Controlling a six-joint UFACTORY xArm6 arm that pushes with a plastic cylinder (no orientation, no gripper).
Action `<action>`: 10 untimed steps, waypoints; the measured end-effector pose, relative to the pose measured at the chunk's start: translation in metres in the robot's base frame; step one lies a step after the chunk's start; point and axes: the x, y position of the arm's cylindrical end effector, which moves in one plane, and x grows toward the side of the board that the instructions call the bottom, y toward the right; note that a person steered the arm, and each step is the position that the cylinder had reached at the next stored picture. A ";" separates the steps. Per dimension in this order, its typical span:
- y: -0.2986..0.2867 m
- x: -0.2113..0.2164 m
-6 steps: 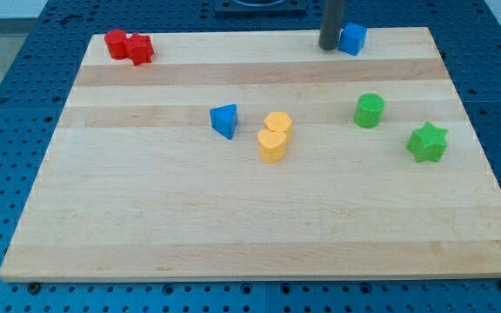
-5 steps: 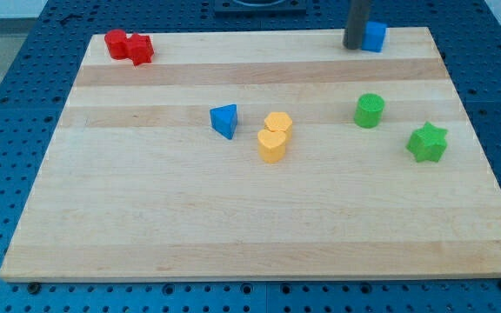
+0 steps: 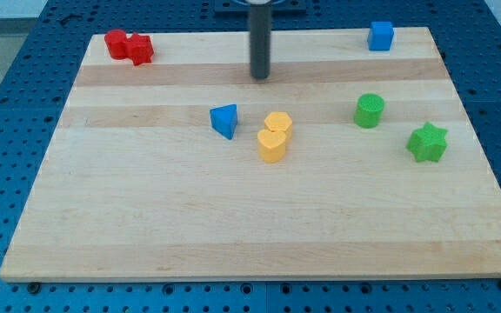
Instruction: Push the blue triangle a bit up
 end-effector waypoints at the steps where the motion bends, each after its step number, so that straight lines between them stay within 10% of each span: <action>1: -0.049 0.052; 4: -0.036 0.124; 10: 0.025 0.071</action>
